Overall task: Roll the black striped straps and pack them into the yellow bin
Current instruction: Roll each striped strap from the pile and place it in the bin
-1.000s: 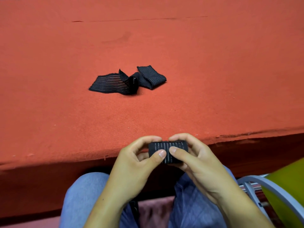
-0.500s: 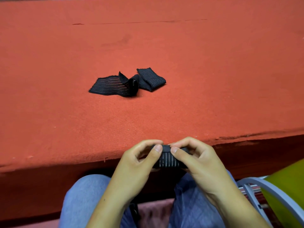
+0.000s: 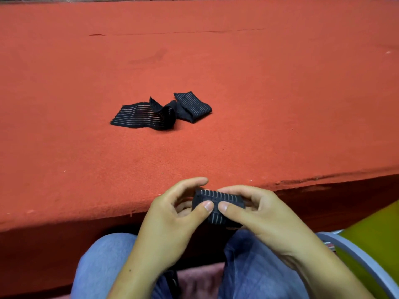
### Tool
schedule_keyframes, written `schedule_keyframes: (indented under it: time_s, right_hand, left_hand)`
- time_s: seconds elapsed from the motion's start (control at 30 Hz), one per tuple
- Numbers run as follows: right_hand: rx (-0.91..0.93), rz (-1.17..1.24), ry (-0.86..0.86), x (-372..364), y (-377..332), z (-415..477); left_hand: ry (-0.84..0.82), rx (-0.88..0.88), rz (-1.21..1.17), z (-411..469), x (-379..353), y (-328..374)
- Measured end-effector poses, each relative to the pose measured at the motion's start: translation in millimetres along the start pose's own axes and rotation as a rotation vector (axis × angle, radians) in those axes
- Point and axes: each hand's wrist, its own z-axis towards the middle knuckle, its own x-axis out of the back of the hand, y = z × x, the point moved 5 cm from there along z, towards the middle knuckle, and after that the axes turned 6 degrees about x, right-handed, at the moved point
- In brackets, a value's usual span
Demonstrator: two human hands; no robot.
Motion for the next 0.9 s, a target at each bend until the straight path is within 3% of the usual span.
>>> schedule_keyframes:
  time_s: [0.2, 0.47, 0.7, 0.9]
  right_hand:
    - [0.051, -0.226, -0.141, 8.3, -20.7, -6.7]
    - [0.118, -0.558, -0.101, 25.6, -46.6, -19.2]
    - [0.056, -0.718, -0.31, 64.7, -76.1, -30.8]
    - [0.058, -0.687, -0.185, 113.4, -83.8, -55.3]
  left_hand:
    - [-0.05, -0.046, -0.065, -1.0, -1.7, 9.0]
    - [-0.105, -0.081, -0.068, -0.3, -21.7, 26.1]
    - [-0.225, -0.154, -0.05, 2.4, -59.2, 54.7]
    - [-0.33, -0.237, -0.078, 1.7, -109.6, 73.7]
